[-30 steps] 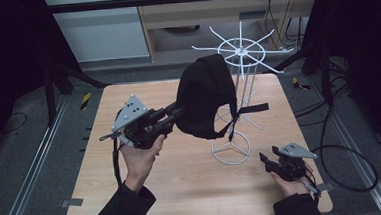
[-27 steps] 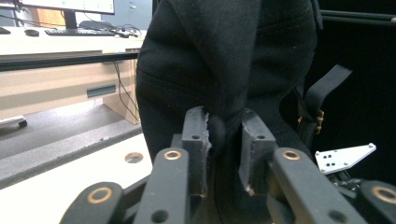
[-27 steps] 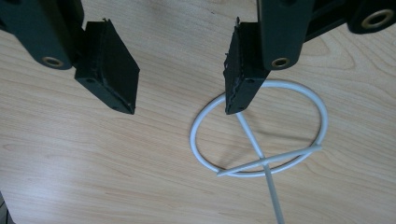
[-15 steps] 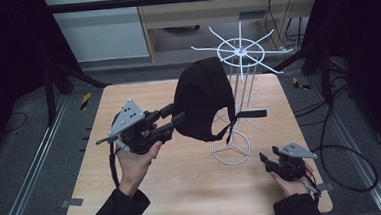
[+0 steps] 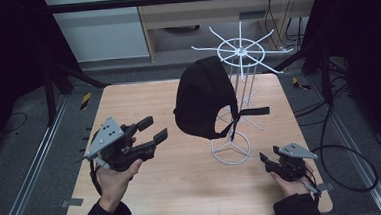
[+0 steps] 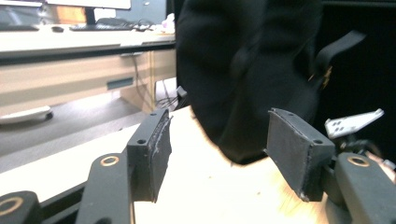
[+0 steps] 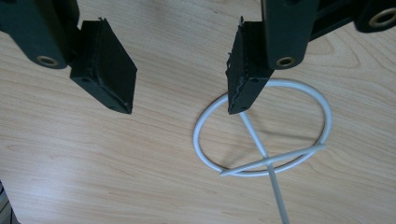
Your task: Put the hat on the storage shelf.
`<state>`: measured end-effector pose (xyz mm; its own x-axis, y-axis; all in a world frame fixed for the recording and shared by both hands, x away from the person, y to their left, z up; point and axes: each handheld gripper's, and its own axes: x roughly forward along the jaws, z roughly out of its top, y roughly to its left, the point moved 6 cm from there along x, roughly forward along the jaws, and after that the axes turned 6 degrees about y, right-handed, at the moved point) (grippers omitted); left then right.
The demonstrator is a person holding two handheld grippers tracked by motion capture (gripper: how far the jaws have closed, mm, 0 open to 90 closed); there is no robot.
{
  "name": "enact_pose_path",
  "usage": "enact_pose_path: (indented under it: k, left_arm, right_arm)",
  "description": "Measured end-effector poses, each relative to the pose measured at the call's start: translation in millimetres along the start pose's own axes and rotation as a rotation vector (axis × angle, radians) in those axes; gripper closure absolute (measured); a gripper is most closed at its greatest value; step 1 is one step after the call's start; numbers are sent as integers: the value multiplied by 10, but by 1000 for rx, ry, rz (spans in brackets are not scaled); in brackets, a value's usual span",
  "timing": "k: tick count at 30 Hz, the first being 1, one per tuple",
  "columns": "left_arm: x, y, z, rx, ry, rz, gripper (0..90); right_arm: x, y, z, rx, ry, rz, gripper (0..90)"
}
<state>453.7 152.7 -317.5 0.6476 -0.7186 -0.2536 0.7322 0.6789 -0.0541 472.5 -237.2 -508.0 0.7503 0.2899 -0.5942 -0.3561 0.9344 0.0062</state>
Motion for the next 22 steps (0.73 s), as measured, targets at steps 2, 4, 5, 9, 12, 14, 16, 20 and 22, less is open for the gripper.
enact_pose_path:
  k: [2, 4, 5, 9, 12, 14, 16, 20, 22]
  left_arm:
    - [-52, 68, -113, -8, 17, 16, 375]
    - [-113, 171, -283, -24, 40, 41, 365]
    - [-134, 213, -344, -31, 50, 51, 362]
    - [-211, 493, -695, -99, 93, 118, 345]
    - [-234, 669, -936, -134, 138, 167, 328]
    - [-244, 786, -1108, -161, 172, 198, 319]
    - [-247, 896, -1277, -179, 212, 233, 315]
    - [-235, 1093, -1569, -232, 269, 281, 304]
    - [-231, 1193, -1684, -240, 305, 314, 298]
  right_arm:
    - [5, -11, -3, -1, -1, -6, 416]
    - [6, -14, -4, 0, -1, -8, 410]
    - [4, -11, -4, 3, -1, -6, 405]
    - [10, -10, -5, 11, -5, -7, 368]
    - [16, -17, -9, 12, -7, -10, 347]
    - [21, -26, -13, 14, -7, -13, 334]
    - [24, -29, -15, 20, -7, -12, 318]
    - [35, -42, -20, 13, -7, -19, 298]
    - [40, -40, -23, 14, -4, -17, 294]
